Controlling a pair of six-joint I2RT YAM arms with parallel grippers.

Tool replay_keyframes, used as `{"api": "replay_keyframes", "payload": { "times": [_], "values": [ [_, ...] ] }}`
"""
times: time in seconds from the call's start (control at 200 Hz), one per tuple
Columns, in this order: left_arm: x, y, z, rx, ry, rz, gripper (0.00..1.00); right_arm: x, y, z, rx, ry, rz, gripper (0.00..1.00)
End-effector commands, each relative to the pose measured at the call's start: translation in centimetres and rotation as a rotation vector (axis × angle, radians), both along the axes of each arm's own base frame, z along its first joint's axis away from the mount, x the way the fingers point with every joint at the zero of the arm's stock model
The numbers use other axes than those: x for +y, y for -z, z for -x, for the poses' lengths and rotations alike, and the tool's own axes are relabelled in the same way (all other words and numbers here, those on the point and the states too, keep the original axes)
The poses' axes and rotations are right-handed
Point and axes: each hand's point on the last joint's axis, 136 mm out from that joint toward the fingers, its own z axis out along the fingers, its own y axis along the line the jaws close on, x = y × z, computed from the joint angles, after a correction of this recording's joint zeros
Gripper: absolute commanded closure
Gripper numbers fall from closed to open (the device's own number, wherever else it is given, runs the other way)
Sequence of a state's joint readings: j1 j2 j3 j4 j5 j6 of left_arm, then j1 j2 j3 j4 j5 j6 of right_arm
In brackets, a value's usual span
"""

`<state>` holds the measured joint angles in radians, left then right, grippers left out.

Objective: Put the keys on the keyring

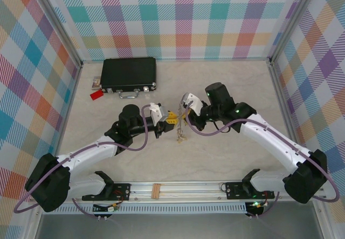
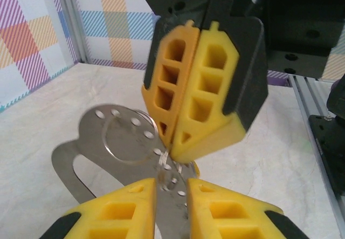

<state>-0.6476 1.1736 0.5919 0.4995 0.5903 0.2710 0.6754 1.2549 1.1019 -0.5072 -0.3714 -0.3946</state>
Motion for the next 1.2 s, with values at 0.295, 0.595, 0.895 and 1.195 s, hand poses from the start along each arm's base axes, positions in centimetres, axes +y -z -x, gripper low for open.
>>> {"api": "replay_keyframes", "payload": {
  "times": [0.295,0.595,0.895,1.195],
  "values": [
    [-0.5,-0.6,0.6,-0.052,0.054,-0.003,0.88,0.9,-1.1,0.5,-0.05,-0.067,0.004,0.93],
    [-1.0,-0.2,1.4,-0.009,0.117,-0.016,0.91,1.0,-1.1,0.5,-0.052,-0.064,-0.002,0.93],
    [-1.2,0.4,1.6,0.019,0.137,-0.034,0.9,1.0,-0.9,0.3,-0.05,-0.055,0.002,0.93],
    [-1.3,0.8,1.7,0.04,0.15,-0.047,0.84,0.9,-1.0,-0.1,-0.06,-0.035,0.005,0.93]
  ]
}}
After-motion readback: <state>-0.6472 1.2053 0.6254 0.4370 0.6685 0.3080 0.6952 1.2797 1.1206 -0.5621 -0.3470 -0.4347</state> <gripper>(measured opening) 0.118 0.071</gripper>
